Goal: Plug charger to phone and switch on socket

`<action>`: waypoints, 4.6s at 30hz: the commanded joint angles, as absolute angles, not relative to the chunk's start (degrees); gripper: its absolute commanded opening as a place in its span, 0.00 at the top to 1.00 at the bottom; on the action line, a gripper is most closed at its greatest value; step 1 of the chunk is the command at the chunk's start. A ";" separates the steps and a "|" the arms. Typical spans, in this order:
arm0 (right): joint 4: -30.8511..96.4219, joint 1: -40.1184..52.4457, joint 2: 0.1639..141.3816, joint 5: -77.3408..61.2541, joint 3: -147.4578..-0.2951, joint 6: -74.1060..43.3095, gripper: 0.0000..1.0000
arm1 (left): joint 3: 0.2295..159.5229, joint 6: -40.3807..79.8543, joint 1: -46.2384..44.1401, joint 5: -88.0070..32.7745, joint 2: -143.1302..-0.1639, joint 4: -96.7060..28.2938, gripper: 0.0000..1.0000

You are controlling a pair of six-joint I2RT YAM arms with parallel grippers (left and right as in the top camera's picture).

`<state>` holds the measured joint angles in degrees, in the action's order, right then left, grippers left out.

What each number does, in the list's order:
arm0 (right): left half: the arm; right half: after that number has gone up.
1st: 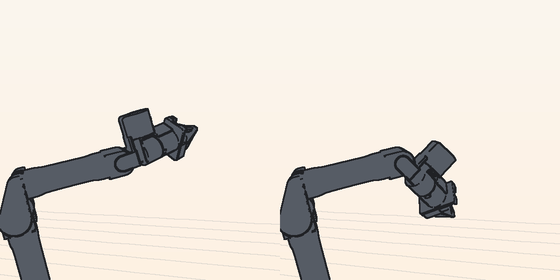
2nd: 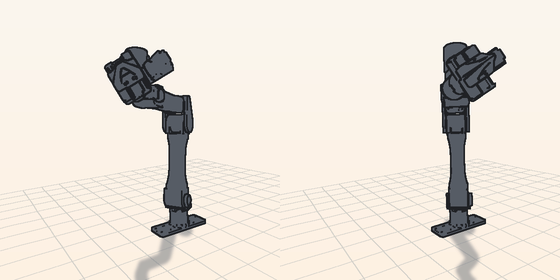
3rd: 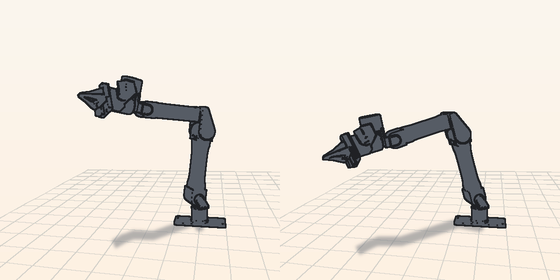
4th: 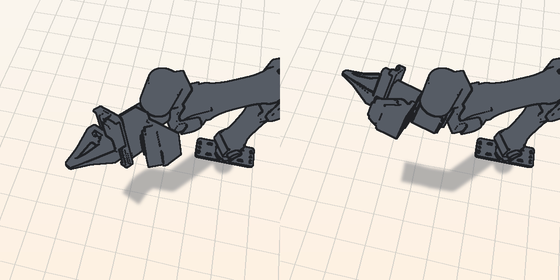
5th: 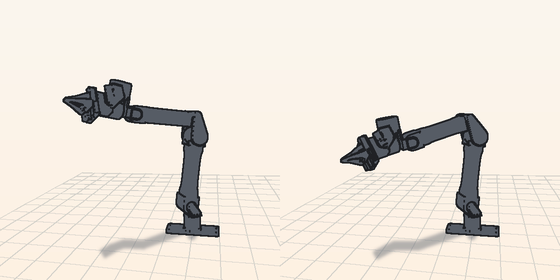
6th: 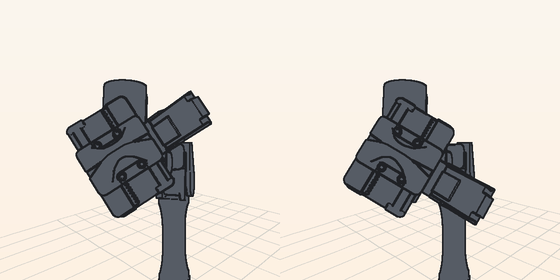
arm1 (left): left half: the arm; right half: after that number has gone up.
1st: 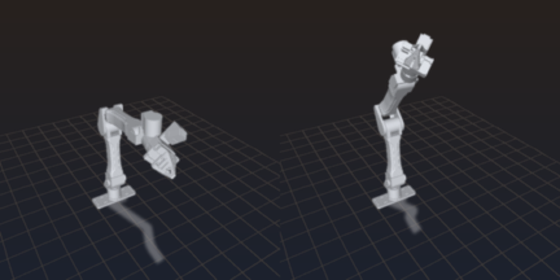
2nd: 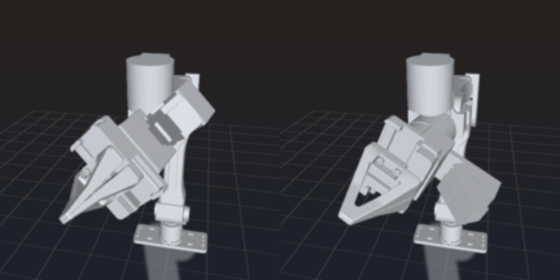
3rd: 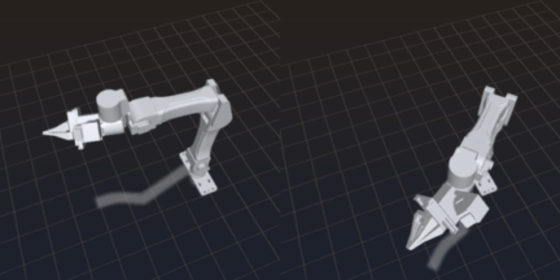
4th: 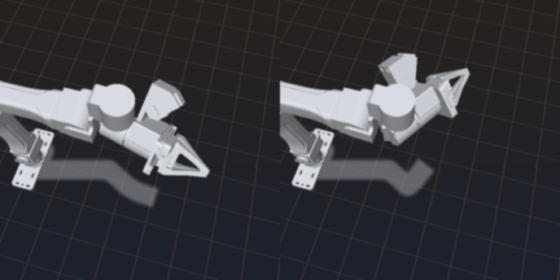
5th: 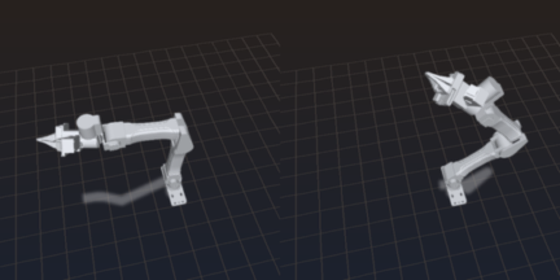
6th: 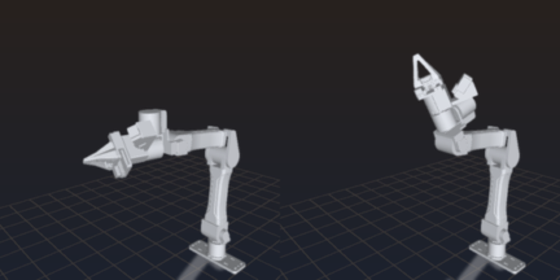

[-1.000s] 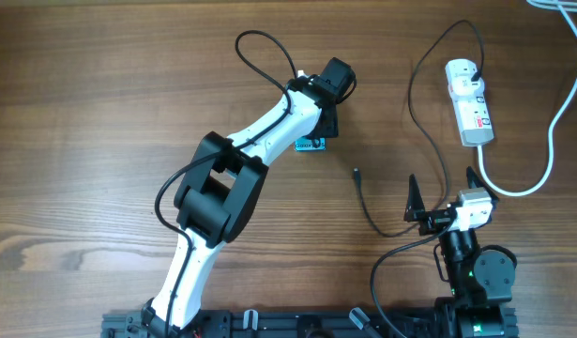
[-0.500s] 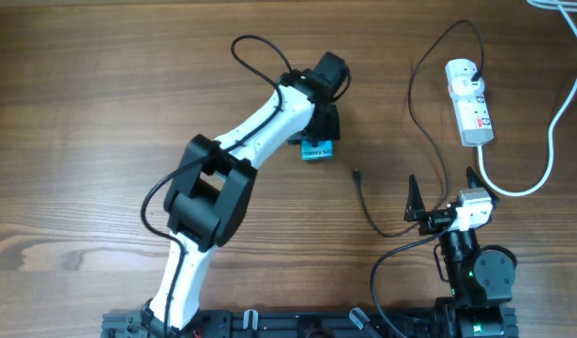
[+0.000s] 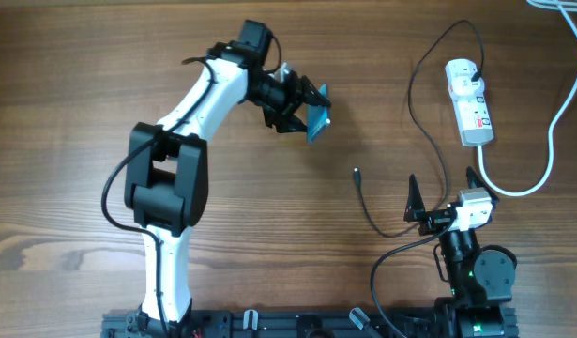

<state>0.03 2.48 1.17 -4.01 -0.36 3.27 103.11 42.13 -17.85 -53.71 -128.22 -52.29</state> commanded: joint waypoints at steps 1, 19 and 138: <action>-0.10 2.72 1.02 -4.03 -0.30 2.87 0.00 | 103.11 51.29 -14.70 -61.12 -125.45 -52.12 0.39; -6.11 2.72 1.02 -28.91 -0.30 -20.93 0.00 | 103.11 60.45 -6.94 -75.22 -125.45 -48.53 0.37; 44.38 29.65 99.42 17.78 -87.33 -82.46 0.96 | 103.09 68.60 -13.47 -67.42 -125.45 -48.21 0.21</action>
<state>45.45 30.20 102.50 19.16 -86.72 -73.93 102.98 66.41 -15.03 -64.82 -127.79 -48.29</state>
